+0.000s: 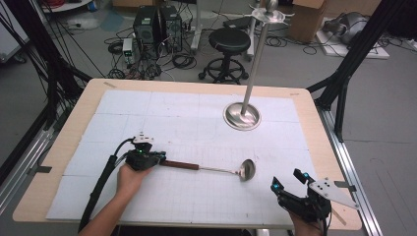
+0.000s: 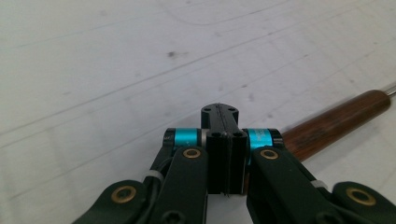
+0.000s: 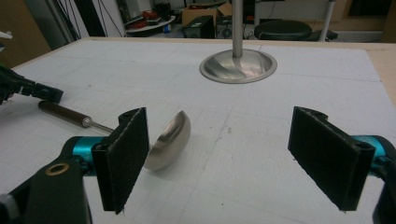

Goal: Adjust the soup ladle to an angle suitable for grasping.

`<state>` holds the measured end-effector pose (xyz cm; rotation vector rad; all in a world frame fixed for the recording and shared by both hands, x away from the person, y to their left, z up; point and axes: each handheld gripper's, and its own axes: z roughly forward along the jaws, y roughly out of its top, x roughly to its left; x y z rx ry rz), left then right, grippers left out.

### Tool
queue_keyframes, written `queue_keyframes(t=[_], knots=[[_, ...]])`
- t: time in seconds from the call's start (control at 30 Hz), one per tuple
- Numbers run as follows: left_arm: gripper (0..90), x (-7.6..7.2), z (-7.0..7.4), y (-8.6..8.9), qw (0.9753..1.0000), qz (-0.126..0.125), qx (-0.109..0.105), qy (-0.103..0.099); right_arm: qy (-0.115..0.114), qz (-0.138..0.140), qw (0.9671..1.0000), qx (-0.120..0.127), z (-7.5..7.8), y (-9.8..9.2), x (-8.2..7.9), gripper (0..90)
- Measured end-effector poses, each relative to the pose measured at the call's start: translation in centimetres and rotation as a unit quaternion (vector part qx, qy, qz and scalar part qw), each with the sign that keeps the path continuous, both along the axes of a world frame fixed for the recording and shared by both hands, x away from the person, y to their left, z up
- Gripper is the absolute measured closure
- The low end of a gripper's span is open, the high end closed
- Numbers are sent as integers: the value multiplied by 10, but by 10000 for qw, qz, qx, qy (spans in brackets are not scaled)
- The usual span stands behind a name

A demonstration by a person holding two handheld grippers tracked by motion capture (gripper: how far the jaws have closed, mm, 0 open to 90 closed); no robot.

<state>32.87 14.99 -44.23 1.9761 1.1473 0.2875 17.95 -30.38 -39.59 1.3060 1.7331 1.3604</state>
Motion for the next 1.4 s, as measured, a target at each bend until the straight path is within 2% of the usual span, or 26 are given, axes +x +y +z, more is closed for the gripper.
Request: queue_keyframes(t=[0.13,0.3,0.4,0.47,0.6,0.77,1.0,1.07,1.17,1.27,1.4], knots=[[895,-1,5,0,9999,68,3,-121,9,-14,10000,36,0,-1,-1,192],[895,-16,13,8,9995,-78,-10,-309,11,-9,10000,41,0,-2,-1,192],[895,-27,11,13,9993,-246,-166,-245,-15,1,10000,6,1,-1,-1,192],[895,-34,7,14,9989,-375,-181,-191,-19,7,10000,0,1,0,-1,191],[895,-42,0,11,9980,-613,43,-137,-23,11,10000,6,1,0,-1,192],[895,-34,-4,9,9991,-409,29,-117,-20,7,10000,29,1,0,-1,192],[894,-23,-3,4,9994,-174,173,-232,3,28,10000,29,0,1,0,191],[893,-20,-4,3,9996,-91,112,-225,-2,32,10000,19,0,1,0,192],[893,-15,-4,2,9995,-10,171,-260,27,19,10000,47,0,1,0,192],[889,-8,-1,-3,9989,38,340,-318,15,28,10000,26,0,1,1,192],[885,3,-3,-7,9986,220,351,-315,34,46,10000,23,-1,2,1,192]])
